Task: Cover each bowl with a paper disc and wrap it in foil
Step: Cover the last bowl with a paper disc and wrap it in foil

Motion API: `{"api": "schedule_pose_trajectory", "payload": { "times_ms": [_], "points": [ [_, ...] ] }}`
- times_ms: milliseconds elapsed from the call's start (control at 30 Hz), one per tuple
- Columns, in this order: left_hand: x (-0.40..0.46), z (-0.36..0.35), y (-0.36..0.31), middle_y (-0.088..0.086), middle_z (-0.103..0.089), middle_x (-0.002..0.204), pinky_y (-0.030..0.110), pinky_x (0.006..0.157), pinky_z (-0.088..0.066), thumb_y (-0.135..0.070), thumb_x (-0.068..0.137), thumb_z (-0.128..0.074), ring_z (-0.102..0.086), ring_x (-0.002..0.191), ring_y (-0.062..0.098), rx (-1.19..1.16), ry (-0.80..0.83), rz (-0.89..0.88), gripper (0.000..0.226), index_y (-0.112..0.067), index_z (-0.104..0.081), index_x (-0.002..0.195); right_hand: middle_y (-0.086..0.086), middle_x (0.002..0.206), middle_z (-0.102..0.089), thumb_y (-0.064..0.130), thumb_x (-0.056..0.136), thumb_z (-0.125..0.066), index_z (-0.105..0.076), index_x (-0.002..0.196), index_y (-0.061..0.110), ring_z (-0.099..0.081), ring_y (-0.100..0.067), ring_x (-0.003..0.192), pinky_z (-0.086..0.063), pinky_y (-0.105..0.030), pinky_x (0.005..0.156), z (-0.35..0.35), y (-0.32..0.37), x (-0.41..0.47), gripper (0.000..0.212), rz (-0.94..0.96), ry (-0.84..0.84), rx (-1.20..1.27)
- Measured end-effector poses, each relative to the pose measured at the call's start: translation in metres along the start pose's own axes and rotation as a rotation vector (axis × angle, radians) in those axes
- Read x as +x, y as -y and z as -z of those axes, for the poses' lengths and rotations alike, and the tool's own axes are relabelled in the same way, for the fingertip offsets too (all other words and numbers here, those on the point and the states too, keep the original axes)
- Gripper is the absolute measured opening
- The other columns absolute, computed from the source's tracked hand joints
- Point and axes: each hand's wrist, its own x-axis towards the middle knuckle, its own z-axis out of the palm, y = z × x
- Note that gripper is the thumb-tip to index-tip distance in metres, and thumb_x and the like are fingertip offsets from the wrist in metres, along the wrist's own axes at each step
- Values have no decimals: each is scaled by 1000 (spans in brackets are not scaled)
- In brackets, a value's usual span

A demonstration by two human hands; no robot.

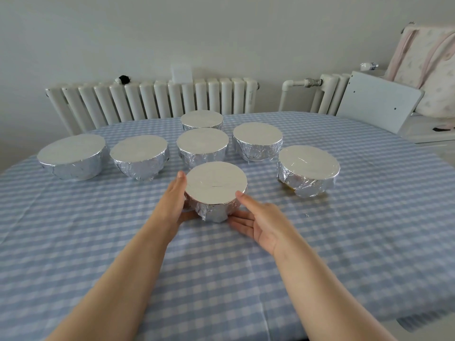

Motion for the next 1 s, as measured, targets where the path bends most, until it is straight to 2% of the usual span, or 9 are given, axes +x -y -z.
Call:
{"api": "schedule_pose_trajectory", "payload": {
  "times_ms": [133, 300, 467, 567, 667, 733, 833, 900, 1000],
  "points": [
    [2, 1, 0, 5, -64, 113, 37, 66, -55, -46, 104, -40, -64, 84, 21, -94, 21, 28, 45, -15, -58, 130, -15, 79, -72, 22, 89, -72, -64, 92, 4, -70, -26, 75, -59, -36, 81, -3, 0, 4, 20, 16, -53, 9],
    [-2, -4, -1, 5, -61, 100, 32, 62, -54, -33, 102, -47, -62, 73, 18, -145, 28, 2, 39, -7, -56, 129, -15, 80, -71, 23, 88, -72, -62, 91, 6, -69, -25, 72, -59, -32, 69, -5, 8, 11, 20, 33, -82, -22],
    [1, -4, 4, -3, -59, 82, 28, 57, -50, -28, 100, -52, -56, 51, 10, -229, 32, -34, 49, -1, -44, 140, -16, 82, -71, 25, 88, -72, -62, 89, 7, -70, -27, 75, -59, -34, 74, -8, 6, 15, 21, 47, -90, -33],
    [2, -4, 5, -1, -54, 80, 33, 65, -49, -30, 97, -53, -55, 50, 9, -240, 55, -60, 56, -2, -37, 144, -17, 85, -72, 26, 88, -72, -62, 90, 8, -70, -27, 78, -59, -35, 76, -9, 5, 14, 21, 46, -92, -40],
    [3, -5, 5, -2, -58, 92, 38, 73, -50, -28, 101, -50, -62, 59, 7, -244, 67, -90, 19, -17, -53, 116, -16, 85, -72, 28, 87, -73, -62, 89, 10, -71, -26, 77, -59, -34, 73, -10, 3, 14, 21, 51, -100, -38],
    [3, -5, 6, -4, -63, 100, 39, 74, -53, -30, 101, -51, -64, 71, 5, -239, 52, -90, 15, -21, -55, 113, -15, 86, -72, 30, 87, -73, -62, 91, 10, -71, -25, 77, -58, -33, 71, -10, 2, 14, 22, 52, -100, -39],
    [4, -2, 8, 4, -60, 131, 39, 76, -55, -37, 93, -59, -66, 103, 7, -262, 28, -73, 54, -14, -45, 140, -16, 89, -73, 30, 88, -72, -62, 91, 10, -71, -26, 80, -58, -32, 72, -12, 2, 11, 23, 46, -102, -42],
    [6, 0, 9, 2, -49, 146, 40, 77, -55, -45, 83, -63, -53, 128, 16, -278, 4, -70, 80, -19, -32, 151, -15, 88, -73, 30, 88, -72, -62, 91, 10, -71, -25, 80, -58, -32, 73, -12, 1, 10, 23, 51, -102, -40],
    [7, 0, 9, 2, -50, 144, 39, 76, -55, -45, 83, -63, -54, 124, 17, -291, -14, -64, 79, -18, -31, 151, -13, 84, -73, 31, 88, -72, -62, 91, 10, -71, -24, 78, -59, -32, 75, -11, 2, 9, 23, 64, -85, -18]
  ]
}}
